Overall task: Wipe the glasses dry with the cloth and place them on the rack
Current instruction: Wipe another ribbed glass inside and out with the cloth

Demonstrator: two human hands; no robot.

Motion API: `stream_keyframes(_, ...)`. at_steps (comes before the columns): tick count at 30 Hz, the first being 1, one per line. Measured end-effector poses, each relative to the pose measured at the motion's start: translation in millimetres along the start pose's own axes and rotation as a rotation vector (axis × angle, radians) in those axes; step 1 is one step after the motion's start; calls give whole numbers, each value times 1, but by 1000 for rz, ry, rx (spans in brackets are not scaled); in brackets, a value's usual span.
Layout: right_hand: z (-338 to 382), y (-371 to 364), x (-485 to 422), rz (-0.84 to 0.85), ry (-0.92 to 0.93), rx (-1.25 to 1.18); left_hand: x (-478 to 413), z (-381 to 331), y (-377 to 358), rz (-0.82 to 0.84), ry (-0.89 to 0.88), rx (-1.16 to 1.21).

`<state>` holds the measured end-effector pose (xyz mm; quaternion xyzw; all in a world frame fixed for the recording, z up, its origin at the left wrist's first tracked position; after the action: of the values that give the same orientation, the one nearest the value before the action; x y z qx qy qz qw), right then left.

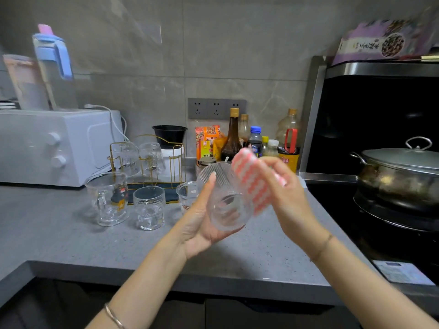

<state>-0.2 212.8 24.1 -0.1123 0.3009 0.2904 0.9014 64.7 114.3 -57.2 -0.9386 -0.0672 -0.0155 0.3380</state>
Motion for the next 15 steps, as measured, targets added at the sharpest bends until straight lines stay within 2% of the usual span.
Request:
stream_keyframes(4, 20, -34, 20, 149, 317, 121, 8, -1, -13, -41, -37, 166)
stream_keyframes(12, 36, -46, 40, 246, 763, 520, 16, -2, -21, -57, -42, 287)
stream_keyframes(15, 31, -49, 52, 276, 875, 643, 16, -4, -25, -61, -35, 316)
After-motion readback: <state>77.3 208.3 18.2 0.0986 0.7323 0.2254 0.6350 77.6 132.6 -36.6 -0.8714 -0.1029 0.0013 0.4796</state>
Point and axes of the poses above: each hand's wrist, its own x-axis away from the middle knuckle, its own y-axis out of the back of the hand, z = x × y, the point moved 9 cm from there along -x, towards the middle knuckle, and after that the axes turned 4 degrees about y, right-handed, at the moved point
